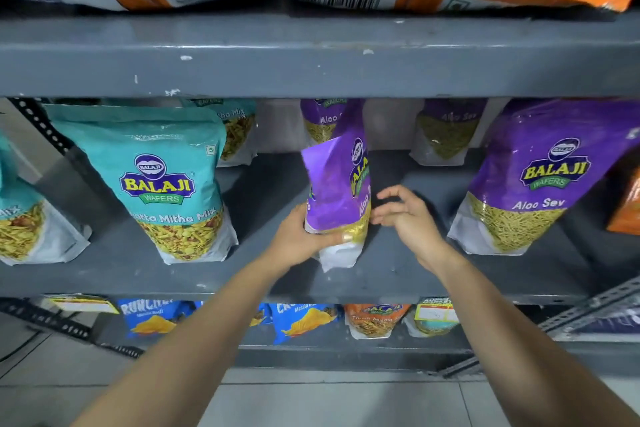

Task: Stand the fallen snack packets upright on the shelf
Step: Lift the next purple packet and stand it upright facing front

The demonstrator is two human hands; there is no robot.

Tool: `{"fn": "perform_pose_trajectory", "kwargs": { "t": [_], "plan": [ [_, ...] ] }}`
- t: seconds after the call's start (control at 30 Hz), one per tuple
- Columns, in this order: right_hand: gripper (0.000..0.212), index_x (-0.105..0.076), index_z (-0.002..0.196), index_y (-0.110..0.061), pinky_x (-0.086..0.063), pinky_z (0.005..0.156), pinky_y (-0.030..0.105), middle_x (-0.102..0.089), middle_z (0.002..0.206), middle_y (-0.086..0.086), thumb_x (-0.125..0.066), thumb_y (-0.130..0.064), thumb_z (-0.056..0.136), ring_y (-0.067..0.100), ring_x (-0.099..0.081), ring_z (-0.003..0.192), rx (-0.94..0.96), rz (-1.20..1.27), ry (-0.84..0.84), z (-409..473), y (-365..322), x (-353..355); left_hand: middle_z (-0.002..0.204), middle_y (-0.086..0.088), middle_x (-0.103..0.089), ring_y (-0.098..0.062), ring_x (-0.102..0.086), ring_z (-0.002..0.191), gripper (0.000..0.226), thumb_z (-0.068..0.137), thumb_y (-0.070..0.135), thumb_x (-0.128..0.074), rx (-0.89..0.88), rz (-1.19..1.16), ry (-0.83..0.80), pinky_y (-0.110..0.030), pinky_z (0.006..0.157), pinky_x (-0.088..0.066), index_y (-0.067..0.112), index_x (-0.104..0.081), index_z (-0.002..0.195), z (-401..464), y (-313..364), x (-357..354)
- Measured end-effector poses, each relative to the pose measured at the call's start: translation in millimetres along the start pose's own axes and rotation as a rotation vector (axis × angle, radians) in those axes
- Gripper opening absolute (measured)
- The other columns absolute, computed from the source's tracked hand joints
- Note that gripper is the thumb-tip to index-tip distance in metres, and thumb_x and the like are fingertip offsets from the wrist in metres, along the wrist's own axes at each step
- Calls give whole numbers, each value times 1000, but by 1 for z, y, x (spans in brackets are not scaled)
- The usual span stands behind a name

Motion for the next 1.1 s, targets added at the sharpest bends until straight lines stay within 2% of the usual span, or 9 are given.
{"fn": "perform_pose_trajectory", "kwargs": {
  "t": [0.13, 0.23, 0.3, 0.4, 0.53, 0.6, 0.8, 0.93, 1.1],
  "plan": [
    [64, -58, 111, -29, -50, 77, 29, -69, 96, 0, -63, 10, 61, 12, -61, 78, 70, -26, -83, 7, -6, 8, 118, 9, -73, -5, -68, 110, 57, 71, 2, -85, -36, -40, -263, -24, 95, -55, 24, -64, 119, 4, 11, 17],
    [80, -50, 132, -21, -49, 95, 29, -65, 124, -1, -69, 7, 59, 10, -61, 110, 40, 81, -281, 10, -8, 9, 117, 11, -73, -5, -67, 111, 65, 68, 8, -88, -25, -76, -174, -25, 95, -54, 23, -59, 124, 4, 6, 18],
    [74, -55, 128, -16, -49, 98, 30, -69, 122, 5, -77, 2, 60, 13, -63, 108, 30, 56, -289, 10, -7, 8, 121, 8, -70, -8, -67, 112, 84, 61, 11, -93, -8, -117, -60, -22, 89, -55, 19, -50, 132, -2, 0, 14],
    [60, -62, 120, -14, -54, 86, 23, -72, 118, 12, -84, -1, 66, 15, -66, 102, 18, -11, -210, 8, -4, 5, 117, 19, -63, 13, -64, 101, 93, 56, 9, -95, -43, -117, -9, -11, 80, -53, 23, -41, 131, -12, -2, 1],
    [43, -65, 107, -22, -53, 79, 19, -75, 110, 2, -82, -4, 72, 9, -69, 99, 16, -21, -167, 5, -3, 8, 117, 10, -72, -8, -69, 108, 90, 44, 37, -97, -60, -96, 66, -43, 95, -57, 28, -52, 123, -6, -1, 0],
    [42, -66, 106, -24, -54, 84, 23, -76, 108, -4, -82, -6, 72, 7, -70, 101, 19, -27, -154, 3, -4, 12, 116, 9, -73, -10, -70, 107, 80, 46, 40, -94, -68, -75, 35, -46, 96, -56, 33, -56, 116, -4, 1, 4],
    [56, -60, 117, -19, -57, 86, 27, -76, 111, -2, -79, -7, 66, 12, -71, 102, 55, 135, -221, -3, -15, 10, 118, 3, -73, -13, -70, 108, 80, 58, 14, -94, -134, -189, 6, -35, 90, -59, 20, -53, 126, -2, 17, 4],
    [39, -67, 104, -20, -54, 84, 28, -79, 95, -6, -78, -4, 70, 9, -73, 91, 104, 138, -137, -1, -25, 9, 110, -1, -77, -18, -73, 103, 73, 56, 19, -94, -148, -243, 42, -39, 87, -59, 13, -60, 121, -1, 31, 2],
    [30, -68, 104, -11, -56, 81, 23, -79, 93, -5, -72, 1, 77, 10, -73, 87, 208, 185, -57, 1, -45, 11, 87, 11, -78, -4, -74, 82, 43, 71, -8, -80, -213, -362, 119, -19, 71, -57, 17, -63, 102, 3, 53, 12]
  ]
}}
Point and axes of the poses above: each hand's wrist, its own z-axis towards the middle knuckle, its own x-axis out of the back of the hand, y = z × x, the point moved 1 cm from there along z, towards the middle knuckle
